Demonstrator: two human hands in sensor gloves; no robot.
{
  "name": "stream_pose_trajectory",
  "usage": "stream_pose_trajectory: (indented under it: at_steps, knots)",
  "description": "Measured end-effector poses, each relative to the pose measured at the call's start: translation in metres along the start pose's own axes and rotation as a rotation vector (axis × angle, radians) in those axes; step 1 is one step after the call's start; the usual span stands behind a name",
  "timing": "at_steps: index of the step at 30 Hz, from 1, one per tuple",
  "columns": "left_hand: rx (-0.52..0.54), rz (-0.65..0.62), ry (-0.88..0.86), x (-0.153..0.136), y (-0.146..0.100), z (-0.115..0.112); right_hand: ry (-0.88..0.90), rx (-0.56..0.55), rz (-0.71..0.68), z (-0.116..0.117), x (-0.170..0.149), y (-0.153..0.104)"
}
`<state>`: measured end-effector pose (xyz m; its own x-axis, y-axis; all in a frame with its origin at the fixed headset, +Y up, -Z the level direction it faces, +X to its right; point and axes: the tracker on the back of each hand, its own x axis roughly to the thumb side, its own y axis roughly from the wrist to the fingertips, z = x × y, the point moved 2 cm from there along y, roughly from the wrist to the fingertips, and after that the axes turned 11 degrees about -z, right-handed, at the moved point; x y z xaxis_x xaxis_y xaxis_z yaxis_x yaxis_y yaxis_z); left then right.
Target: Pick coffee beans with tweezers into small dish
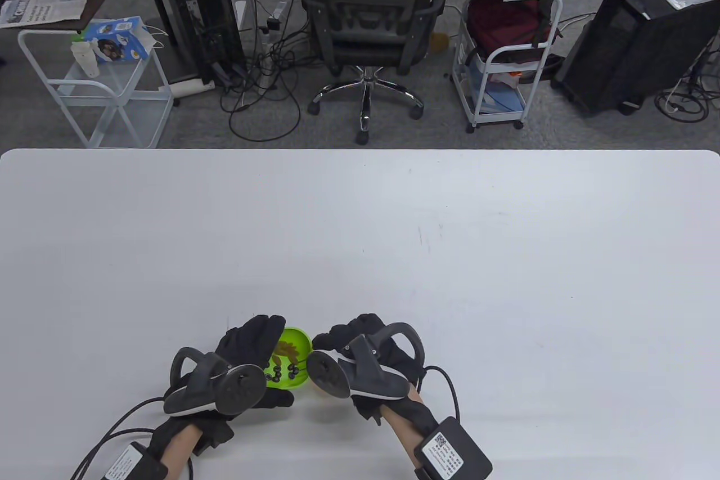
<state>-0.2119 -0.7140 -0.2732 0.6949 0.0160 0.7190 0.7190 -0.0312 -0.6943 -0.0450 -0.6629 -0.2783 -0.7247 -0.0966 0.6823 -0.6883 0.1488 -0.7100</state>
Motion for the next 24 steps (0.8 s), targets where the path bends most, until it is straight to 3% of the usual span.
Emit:
stream_pose_trajectory:
  at_steps: [5, 24]
  knots:
    - [0.004, -0.002, 0.005, 0.001, -0.001, 0.000, -0.050, 0.035, -0.016, 0.007, 0.006, 0.003]
    - [0.019, -0.019, 0.038, 0.006, 0.000, 0.001, -0.113, 0.009, -0.028, 0.011, 0.018, 0.005]
